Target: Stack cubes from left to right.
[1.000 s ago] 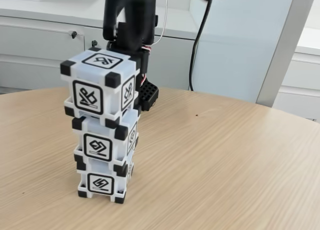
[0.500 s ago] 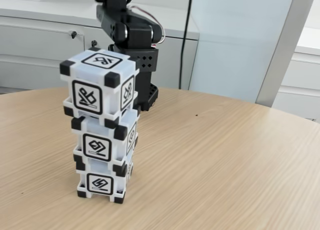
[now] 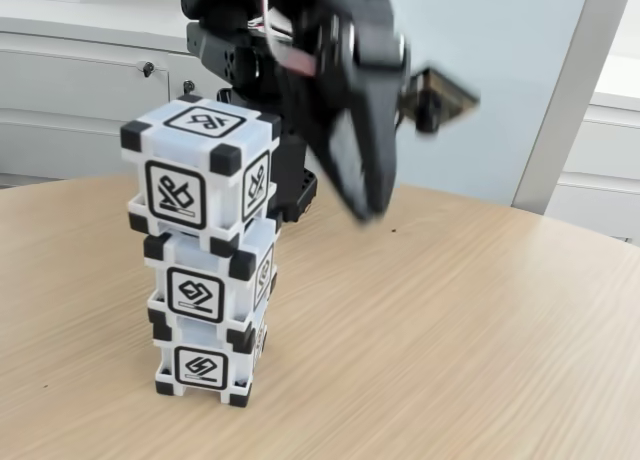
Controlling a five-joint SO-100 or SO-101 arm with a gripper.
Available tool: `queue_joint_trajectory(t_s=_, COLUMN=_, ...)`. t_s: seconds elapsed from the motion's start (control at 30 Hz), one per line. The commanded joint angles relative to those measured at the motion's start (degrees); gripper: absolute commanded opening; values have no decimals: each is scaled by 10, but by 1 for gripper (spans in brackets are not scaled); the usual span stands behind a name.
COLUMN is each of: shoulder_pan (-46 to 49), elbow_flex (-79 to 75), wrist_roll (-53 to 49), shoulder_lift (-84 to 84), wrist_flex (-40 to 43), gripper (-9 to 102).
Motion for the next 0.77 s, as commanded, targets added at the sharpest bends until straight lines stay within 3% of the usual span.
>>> queue_joint_trajectory(t_s=0.0, shoulder_pan=3, elbow_flex=25, wrist_roll=21, shoulder_lift=8, wrist_flex=-20, gripper=0)
queue_joint_trajectory(t_s=0.73, shoulder_pan=4, elbow_flex=25, wrist_roll=37, shoulder_lift=8, wrist_flex=-12, gripper=0)
